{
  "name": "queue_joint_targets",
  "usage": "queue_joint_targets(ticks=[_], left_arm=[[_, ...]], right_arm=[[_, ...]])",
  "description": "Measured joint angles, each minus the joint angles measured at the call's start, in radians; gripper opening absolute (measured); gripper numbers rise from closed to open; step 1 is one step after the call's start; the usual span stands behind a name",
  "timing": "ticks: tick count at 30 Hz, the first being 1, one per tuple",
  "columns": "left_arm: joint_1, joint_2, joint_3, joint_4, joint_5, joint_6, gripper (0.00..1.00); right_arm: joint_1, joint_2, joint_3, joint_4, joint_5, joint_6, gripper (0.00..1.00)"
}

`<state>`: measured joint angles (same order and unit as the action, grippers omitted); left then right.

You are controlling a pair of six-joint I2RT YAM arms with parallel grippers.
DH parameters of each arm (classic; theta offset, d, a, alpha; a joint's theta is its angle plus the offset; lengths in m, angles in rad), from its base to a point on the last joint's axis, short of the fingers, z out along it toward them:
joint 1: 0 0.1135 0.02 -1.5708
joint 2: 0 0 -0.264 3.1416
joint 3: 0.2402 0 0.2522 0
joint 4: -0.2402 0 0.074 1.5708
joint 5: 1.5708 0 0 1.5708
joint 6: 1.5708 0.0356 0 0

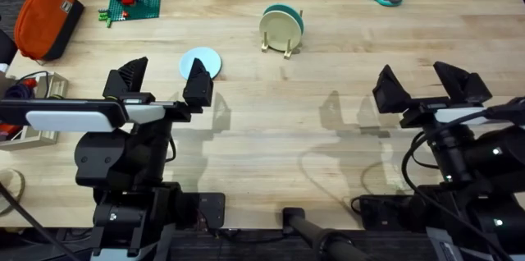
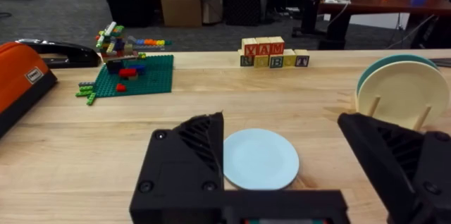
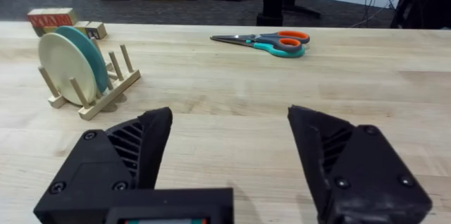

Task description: Pick up the plates from the table one by one and place each into a slot on the dish rack.

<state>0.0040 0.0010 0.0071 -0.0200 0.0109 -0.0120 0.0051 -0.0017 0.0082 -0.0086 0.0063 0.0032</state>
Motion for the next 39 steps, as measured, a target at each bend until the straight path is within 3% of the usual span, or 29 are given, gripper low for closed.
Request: queue_joint_targets(ticks=[23,28,33,39], left_arm=[[0.000,0.000,0.000,-0.003,-0.004,0.000,0.994],[0.000,0.000,0.000,-0.006,-0.008,-0.004,0.991],[0.000,0.035,0.025,-0.008,-0.008,-0.018,0.991],[0.000,0.217,0.162,-0.010,-0.003,-0.023,0.990]], right_arm=[[0.000,0.000,0.001,-0.009,0.004,-0.003,0.995],[0.000,0.014,0.005,-0.024,0.003,0.063,0.995],[0.000,0.097,0.066,-0.093,-0.003,0.095,0.995],[0.000,0.340,0.299,-0.114,-0.004,0.099,0.993]])
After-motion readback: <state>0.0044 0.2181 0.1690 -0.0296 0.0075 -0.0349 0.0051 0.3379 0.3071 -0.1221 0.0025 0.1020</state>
